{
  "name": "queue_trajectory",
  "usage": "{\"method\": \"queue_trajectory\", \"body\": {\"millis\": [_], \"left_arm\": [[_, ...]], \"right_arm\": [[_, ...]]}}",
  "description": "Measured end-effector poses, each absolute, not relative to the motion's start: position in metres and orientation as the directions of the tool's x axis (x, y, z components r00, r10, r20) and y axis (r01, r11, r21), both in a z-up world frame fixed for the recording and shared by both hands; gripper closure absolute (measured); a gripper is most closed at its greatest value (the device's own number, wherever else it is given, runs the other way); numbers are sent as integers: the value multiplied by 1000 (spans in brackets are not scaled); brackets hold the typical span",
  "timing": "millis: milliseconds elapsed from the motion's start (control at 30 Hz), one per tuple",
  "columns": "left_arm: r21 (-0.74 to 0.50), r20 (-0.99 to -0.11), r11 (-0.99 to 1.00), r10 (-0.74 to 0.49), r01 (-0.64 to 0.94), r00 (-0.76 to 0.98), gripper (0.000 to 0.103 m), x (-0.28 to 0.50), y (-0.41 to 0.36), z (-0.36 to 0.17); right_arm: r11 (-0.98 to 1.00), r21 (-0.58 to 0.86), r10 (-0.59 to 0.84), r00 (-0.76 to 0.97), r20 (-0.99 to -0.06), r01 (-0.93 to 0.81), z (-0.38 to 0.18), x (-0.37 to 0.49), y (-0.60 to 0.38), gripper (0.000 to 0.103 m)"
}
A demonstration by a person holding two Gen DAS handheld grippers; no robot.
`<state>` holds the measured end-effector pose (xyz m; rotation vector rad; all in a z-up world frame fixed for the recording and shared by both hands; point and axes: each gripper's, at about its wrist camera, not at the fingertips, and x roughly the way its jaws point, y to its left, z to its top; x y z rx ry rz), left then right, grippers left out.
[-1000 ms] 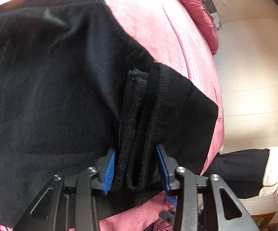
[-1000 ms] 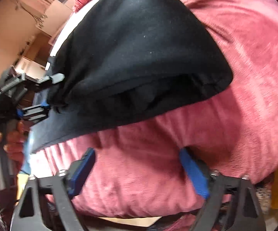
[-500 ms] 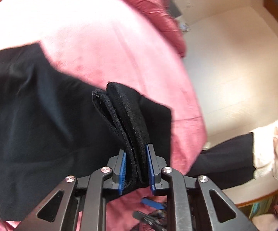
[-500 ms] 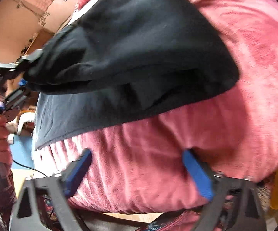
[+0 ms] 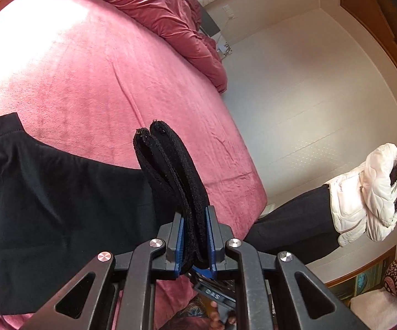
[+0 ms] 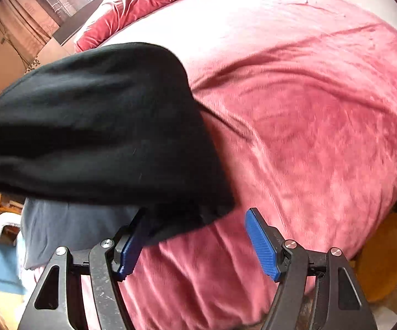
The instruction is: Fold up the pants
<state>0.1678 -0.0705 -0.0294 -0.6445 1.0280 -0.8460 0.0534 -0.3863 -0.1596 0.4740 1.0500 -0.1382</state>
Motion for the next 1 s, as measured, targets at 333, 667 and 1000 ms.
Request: {"method": "queue_trajectory", "body": {"millis": [333,667,1000], "left_arm": [[-798,-486,559,-817,223,310,91,147,-28,-61],[-735,-654,678,-715,16,247,87,138,3,-154],[-827,-557,545,-759,-137,337,55,166,38,-159]], "right_arm": [[903,232,50,447,-893,362,-178,73,-386,53],[943,150,10,426,-905,297,-182,74,-351,52],[966,166,77,390,-917,200,-164,54,-368,42]]}}
